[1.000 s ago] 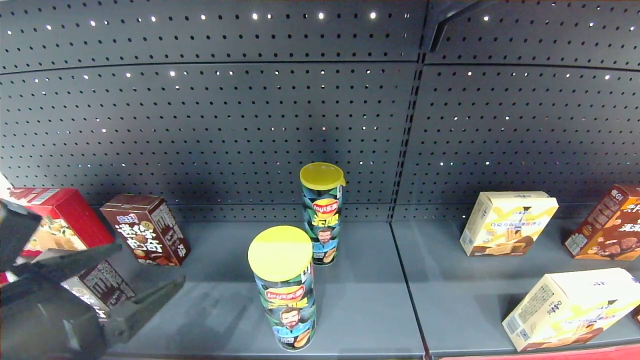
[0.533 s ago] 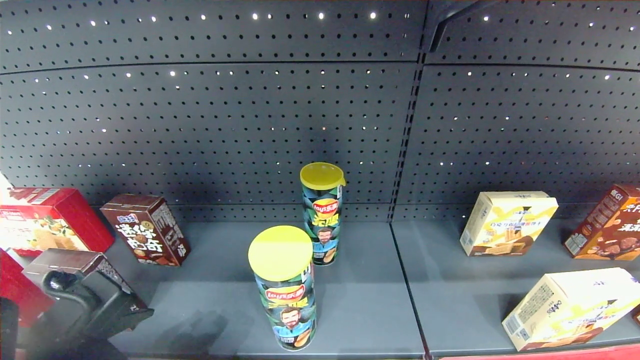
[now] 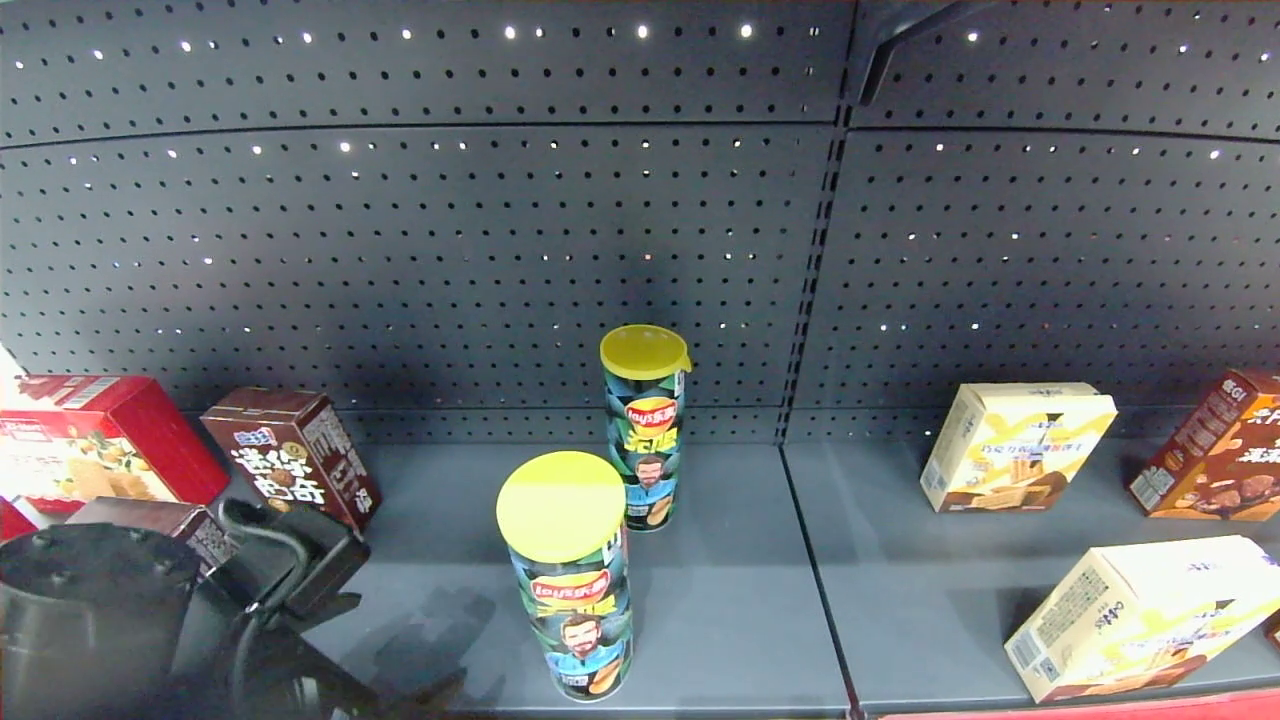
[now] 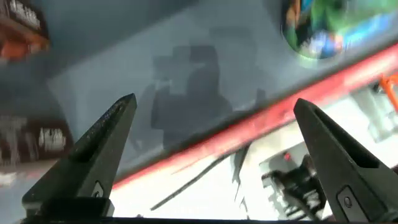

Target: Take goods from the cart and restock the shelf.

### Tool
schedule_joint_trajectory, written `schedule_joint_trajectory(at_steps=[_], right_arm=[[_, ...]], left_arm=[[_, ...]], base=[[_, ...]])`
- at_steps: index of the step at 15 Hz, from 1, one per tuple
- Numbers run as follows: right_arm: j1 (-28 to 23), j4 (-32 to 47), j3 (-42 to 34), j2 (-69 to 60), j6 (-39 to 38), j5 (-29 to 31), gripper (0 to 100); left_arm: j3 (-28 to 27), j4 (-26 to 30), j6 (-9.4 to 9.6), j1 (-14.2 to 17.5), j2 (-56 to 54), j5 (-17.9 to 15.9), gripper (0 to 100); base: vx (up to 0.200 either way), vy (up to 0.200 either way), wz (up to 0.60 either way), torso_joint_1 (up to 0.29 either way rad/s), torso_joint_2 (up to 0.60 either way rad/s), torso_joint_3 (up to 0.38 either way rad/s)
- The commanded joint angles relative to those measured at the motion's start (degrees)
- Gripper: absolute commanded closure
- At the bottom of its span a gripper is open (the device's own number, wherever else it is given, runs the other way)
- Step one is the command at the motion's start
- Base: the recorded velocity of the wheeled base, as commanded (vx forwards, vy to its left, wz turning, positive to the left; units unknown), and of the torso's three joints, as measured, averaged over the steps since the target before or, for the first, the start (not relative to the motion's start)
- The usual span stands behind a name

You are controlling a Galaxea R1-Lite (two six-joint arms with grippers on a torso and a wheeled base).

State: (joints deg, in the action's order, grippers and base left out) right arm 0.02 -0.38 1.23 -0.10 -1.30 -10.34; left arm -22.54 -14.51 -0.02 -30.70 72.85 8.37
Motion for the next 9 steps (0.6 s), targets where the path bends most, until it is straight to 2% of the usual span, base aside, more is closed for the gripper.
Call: schedule_joint_trajectory(at_steps=[1, 7, 9], right_arm=[[0.0, -0.1, 0.0, 0.1, 0.0, 0.0, 0], [0.1, -0.1, 0.0, 0.1, 0.1, 0.0, 0], [0.1, -0.1, 0.0, 0.1, 0.1, 0.0, 0]], left_arm=[[-3.3, -2.2, -0.50, 1.3, 5.2, 0.1, 0], [-5.0, -3.2, -0.50, 2.2, 8.1, 0.9, 0], [-6.2, -3.2, -1.82, 2.0, 9.2, 2.6, 0]], base=[[0.000, 0.000, 0.00, 0.000, 0.00, 0.000], [0.000, 0.000, 0.00, 0.000, 0.00, 0.000], [0.000, 0.000, 0.00, 0.000, 0.00, 0.000]])
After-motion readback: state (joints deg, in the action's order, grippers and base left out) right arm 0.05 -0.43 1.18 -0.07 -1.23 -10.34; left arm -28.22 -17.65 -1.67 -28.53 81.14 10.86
